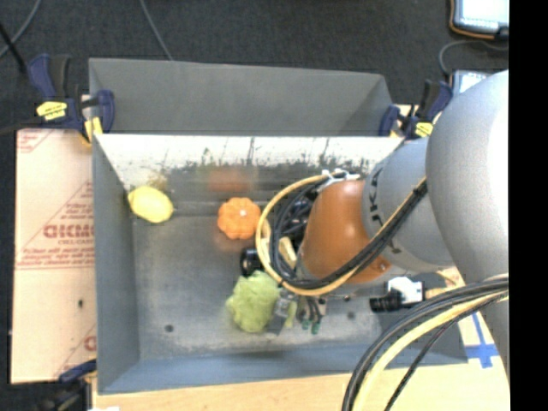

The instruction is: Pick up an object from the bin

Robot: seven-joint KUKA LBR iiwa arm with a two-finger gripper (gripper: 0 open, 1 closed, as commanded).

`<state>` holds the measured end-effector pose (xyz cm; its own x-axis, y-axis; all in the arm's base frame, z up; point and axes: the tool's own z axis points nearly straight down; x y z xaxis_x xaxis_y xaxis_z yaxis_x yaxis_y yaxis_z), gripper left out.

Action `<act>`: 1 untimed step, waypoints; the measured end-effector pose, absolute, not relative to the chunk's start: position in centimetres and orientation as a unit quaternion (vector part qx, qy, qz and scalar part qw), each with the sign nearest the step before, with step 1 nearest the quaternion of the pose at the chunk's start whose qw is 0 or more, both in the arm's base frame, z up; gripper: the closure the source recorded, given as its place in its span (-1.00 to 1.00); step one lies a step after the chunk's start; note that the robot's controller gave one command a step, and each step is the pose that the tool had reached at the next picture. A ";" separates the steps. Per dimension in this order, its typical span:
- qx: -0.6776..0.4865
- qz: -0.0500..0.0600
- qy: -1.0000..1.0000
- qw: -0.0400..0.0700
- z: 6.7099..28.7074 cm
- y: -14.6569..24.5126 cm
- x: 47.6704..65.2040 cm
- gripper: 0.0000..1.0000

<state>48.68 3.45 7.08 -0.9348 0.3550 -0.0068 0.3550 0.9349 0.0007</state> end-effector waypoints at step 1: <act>0.163 -0.001 0.987 0.004 14.7 2.6 49.3 1.00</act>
Offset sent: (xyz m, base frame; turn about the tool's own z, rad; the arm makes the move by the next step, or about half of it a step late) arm 0.0000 0.0000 0.0000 0.0000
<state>49.27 2.57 14.68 -0.9470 0.3211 -0.0082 0.3212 0.9470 0.0001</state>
